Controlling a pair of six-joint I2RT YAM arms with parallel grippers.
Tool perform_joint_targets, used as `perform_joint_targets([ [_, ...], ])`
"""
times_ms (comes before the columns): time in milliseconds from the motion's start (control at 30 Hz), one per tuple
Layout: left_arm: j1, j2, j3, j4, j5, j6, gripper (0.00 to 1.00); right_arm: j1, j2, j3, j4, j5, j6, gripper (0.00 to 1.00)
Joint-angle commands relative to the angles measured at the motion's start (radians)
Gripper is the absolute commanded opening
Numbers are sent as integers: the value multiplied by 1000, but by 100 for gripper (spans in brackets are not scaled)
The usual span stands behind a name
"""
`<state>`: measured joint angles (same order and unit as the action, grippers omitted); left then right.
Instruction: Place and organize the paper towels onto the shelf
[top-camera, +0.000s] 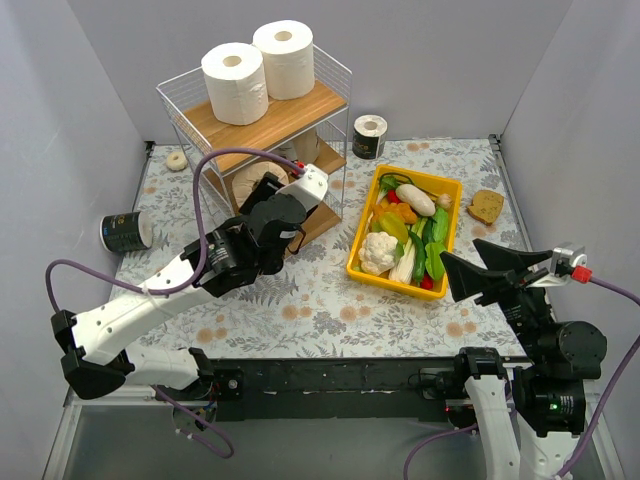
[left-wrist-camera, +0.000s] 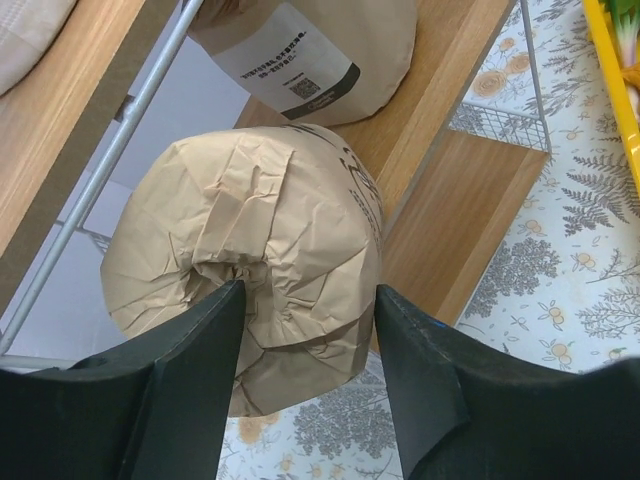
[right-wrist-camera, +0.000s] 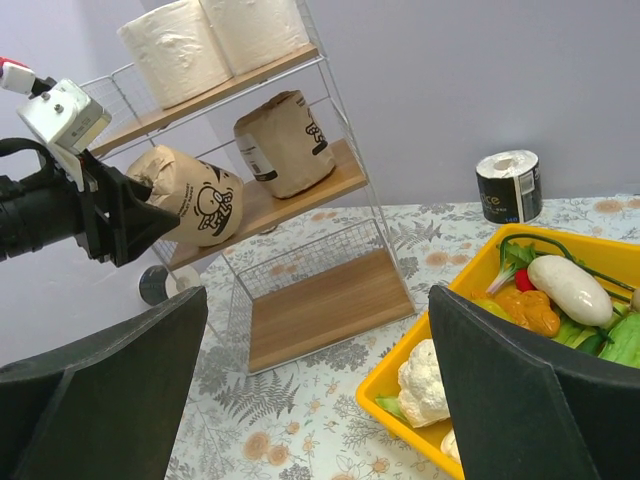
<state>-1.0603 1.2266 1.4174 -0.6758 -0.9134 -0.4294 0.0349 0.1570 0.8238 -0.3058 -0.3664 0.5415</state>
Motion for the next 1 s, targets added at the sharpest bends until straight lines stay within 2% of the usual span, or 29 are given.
perform_joint_targets([
  [0,3,-16,-21,61,-47,53,55,2,-4,40,11,12,-18,99],
  [467,34,-4,-21,171,-85,159,59,2,13,34,36,-31,-29,99],
  [533,34,1,-14,183,-88,175,63,2,16,31,40,-42,-28,98],
  [733,34,27,38,168,-38,159,64,2,16,25,42,-46,-32,98],
  [967,34,57,-4,166,45,135,53,2,12,8,42,-42,-32,98],
])
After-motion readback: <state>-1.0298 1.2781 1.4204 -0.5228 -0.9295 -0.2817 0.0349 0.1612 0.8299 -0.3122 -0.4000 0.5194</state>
